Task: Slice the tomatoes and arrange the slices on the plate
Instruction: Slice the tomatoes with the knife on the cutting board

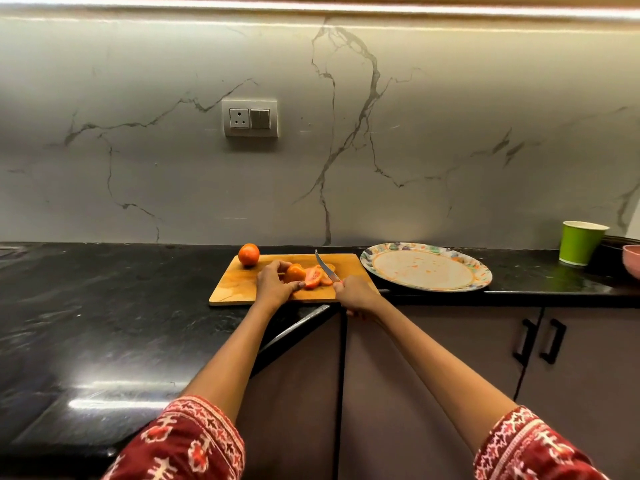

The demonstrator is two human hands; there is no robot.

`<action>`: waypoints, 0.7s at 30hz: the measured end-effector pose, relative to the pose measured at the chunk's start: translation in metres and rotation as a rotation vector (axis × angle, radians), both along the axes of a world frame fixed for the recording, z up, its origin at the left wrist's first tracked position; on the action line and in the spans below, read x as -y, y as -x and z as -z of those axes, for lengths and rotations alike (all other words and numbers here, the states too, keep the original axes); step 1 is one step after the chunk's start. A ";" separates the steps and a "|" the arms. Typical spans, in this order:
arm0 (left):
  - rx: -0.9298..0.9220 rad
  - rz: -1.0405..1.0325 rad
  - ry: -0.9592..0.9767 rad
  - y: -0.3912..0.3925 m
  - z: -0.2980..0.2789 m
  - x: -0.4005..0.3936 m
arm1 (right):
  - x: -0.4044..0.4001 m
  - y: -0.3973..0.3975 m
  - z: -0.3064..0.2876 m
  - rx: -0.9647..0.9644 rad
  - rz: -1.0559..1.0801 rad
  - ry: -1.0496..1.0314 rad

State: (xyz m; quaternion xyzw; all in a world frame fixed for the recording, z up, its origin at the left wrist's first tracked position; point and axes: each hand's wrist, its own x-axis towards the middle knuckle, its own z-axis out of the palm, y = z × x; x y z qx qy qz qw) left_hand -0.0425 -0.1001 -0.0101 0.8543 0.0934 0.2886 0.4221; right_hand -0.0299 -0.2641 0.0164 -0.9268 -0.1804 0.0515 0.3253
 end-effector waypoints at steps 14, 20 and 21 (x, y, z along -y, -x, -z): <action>-0.227 0.082 -0.012 -0.076 -0.013 -0.042 | -0.032 -0.118 -0.001 -0.025 -0.079 0.050; -0.358 0.041 0.045 -0.064 -0.031 -0.026 | -0.036 -0.122 -0.021 -0.128 -0.100 0.128; -0.382 0.034 0.063 -0.062 -0.034 -0.024 | -0.036 -0.122 -0.024 -0.148 -0.085 0.137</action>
